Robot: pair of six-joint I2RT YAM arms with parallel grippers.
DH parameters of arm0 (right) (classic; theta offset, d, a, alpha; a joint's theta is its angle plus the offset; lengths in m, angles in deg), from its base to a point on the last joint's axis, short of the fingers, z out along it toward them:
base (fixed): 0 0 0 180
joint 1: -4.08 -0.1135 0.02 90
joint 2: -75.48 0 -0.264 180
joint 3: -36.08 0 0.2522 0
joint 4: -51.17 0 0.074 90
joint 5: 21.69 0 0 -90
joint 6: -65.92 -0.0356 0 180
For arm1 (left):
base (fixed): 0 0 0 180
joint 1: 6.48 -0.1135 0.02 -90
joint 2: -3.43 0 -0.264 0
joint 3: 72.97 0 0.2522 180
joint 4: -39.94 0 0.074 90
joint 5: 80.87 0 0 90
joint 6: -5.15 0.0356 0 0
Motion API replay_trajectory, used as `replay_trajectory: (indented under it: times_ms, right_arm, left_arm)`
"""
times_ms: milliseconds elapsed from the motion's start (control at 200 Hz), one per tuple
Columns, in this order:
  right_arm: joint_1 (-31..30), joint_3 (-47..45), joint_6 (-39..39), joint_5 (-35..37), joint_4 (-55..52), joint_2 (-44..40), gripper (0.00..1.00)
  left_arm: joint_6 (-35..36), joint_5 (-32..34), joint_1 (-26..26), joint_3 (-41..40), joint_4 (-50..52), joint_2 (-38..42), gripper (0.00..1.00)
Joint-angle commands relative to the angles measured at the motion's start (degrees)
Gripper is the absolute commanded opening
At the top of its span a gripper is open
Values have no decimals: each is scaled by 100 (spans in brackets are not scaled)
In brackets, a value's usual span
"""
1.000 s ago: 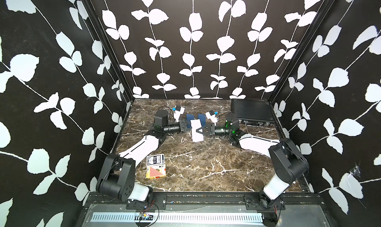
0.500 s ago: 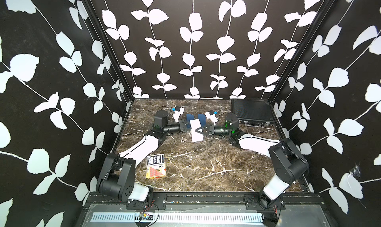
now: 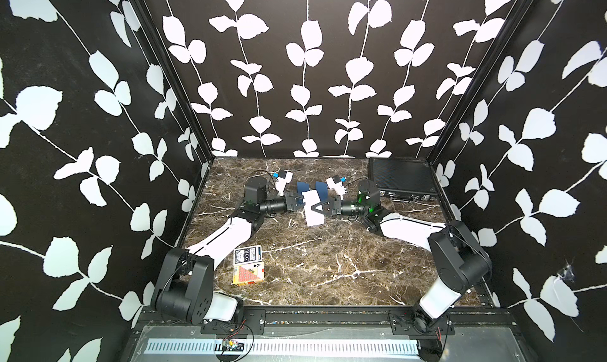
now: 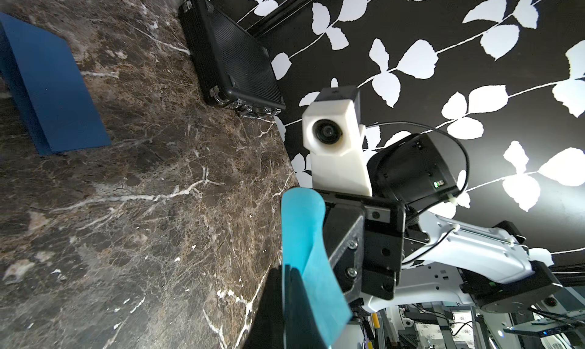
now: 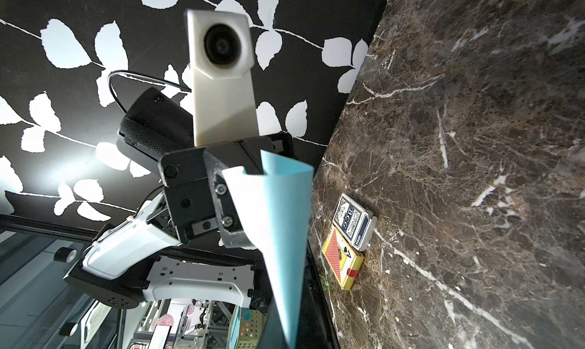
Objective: Fold the square paper along the opposite sides
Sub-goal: Fold the paper.
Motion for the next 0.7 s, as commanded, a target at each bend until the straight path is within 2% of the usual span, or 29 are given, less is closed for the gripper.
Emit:
replay_trajectory:
  times_ms: [0,40,115,200,310,355,425,510,695]
  right_arm:
    - [-37,251,134,18,94,-281,5]
    - [-39,245,166,19,59,-307,5]
    - [-45,254,240,15,-109,-358,5]
    - [-38,256,332,29,-245,-406,5]
    - [-32,291,383,6,-338,-411,5]
    - [-23,323,415,-23,-379,-406,5]
    - [-25,366,492,-4,-443,-403,5]
    - [-29,405,487,-3,-399,-386,5]
    - [-23,458,541,3,-428,-415,5]
  left_arm:
    - [146,-18,-23,42,74,191,0]
    - [180,-8,-16,54,115,194,1]
    - [215,30,-20,74,201,226,14]
    - [418,132,-94,147,615,359,23]
    - [633,371,-395,125,1110,780,55]
    - [670,467,-549,136,1291,967,64]
    - [766,544,-738,228,1583,1233,70]
    - [794,594,-731,294,1664,1468,83]
    - [438,803,-138,-35,892,1276,97]
